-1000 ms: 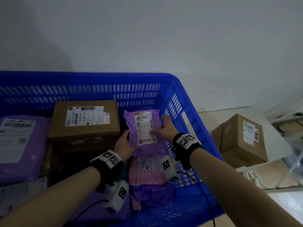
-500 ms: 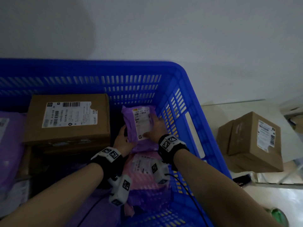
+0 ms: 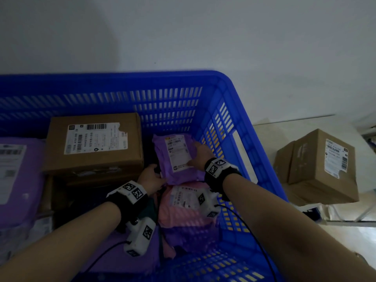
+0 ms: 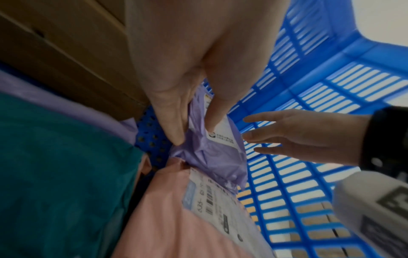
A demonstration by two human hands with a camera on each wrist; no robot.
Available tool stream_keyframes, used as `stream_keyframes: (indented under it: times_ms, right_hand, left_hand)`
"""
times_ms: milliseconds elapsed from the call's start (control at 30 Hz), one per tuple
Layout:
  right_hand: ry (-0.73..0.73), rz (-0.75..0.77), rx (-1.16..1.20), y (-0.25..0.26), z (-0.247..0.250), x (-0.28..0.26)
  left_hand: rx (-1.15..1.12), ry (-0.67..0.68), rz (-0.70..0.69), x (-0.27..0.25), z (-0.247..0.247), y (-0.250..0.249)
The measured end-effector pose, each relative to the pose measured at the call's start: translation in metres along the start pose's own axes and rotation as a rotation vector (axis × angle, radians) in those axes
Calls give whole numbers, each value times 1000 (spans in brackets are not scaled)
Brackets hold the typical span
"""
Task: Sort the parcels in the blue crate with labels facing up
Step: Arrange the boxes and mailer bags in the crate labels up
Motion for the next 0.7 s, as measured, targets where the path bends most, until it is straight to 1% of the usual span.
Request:
stream_keyframes:
  times_ms: [67, 133, 267, 300, 367, 433, 467, 533, 567, 600, 667, 700]
  right_hand:
    - [1, -18, -34, -1, 4, -7]
    - [17, -61, -82, 1, 6, -19]
    - [184, -149, -160, -13, -22, -33]
    - [211, -173, -148, -19, -28, -41]
    - [252, -203, -165, -27, -42, -58]
    - [318, -219, -285, -37, -58, -62]
    - [339, -231, -364, -46, -64, -55]
    - [357, -232, -474, -83, -80, -8]
    - [345, -245, -494, -94, -80, 1]
    - [340, -257, -502, -90, -74, -11]
    - [395, -267, -349, -51, -68, -71]
    - [424, -279, -260, -46, -71, -82]
  left_hand:
    - [102, -23, 10, -8, 4, 1]
    - [217, -11, 18, -16, 3, 3]
    - [412, 117, -14, -26, -16, 12]
    - [461, 141, -22, -25, -21, 16]
    - [551, 168, -14, -25, -29, 22]
    - [632, 178, 22, -25, -32, 27]
    - [661, 175, 44, -25, -32, 28]
    - [701, 169, 89, -22, -31, 30]
    - [716, 169, 105, -21, -31, 31]
    - [724, 168, 119, -21, -31, 31]
    - [705, 163, 133, -18, -31, 32]
    - [686, 164, 135, -16, -31, 33]
Point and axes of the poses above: each hand's wrist, its own x-axis towards the middle knuckle, its own z-axis out of the back of the hand, y = z × x, the point moved 10 cm from there along x, towards the middle knuckle, and after that the axes turned 9 degrees about y, right-handed, at the moved point
